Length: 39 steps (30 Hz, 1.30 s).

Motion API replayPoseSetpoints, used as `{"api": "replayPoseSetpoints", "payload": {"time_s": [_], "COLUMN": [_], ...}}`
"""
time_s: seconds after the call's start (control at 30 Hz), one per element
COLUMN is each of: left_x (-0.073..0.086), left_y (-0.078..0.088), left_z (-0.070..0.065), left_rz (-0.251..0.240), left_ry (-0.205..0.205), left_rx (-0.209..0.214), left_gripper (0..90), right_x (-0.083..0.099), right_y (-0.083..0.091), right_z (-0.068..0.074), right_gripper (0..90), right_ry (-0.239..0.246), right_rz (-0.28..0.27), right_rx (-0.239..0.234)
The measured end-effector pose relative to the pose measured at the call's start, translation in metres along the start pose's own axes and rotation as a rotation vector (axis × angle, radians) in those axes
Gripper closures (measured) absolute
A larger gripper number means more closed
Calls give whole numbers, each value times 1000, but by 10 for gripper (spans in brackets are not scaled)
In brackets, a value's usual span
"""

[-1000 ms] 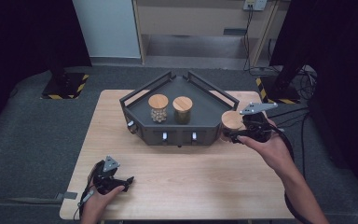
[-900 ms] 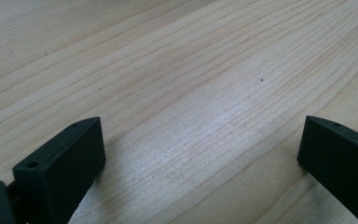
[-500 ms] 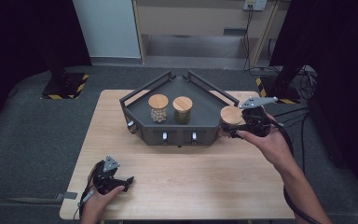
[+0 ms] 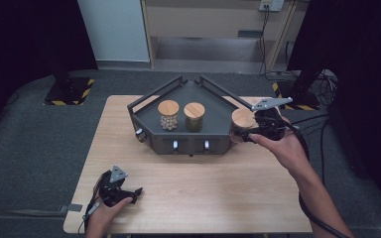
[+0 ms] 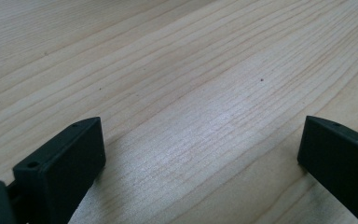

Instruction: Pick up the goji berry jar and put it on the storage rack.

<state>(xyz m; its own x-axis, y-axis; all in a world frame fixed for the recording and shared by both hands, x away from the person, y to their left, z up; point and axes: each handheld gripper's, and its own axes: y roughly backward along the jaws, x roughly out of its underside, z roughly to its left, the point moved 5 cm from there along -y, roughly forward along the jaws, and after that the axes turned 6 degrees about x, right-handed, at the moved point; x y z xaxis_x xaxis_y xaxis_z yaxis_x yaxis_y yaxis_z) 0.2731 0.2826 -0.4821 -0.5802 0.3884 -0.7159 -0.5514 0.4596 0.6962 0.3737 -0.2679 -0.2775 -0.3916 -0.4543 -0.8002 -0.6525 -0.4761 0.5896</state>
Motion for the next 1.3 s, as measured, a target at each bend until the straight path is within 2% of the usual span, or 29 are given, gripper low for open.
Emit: {"api": "replayPoseSetpoints", "payload": {"time_s": [1.3], "left_x": [0], "left_y": [0], "left_z": [0], "left_rz": [-1], "left_ry": [0], "left_rx": [-2], "left_gripper": [0], "right_x": [-29], "right_y": [-30], "right_z": [-4], "right_gripper": [261], "right_ry": [3], "right_rz": [14], "right_rx": [3]}}
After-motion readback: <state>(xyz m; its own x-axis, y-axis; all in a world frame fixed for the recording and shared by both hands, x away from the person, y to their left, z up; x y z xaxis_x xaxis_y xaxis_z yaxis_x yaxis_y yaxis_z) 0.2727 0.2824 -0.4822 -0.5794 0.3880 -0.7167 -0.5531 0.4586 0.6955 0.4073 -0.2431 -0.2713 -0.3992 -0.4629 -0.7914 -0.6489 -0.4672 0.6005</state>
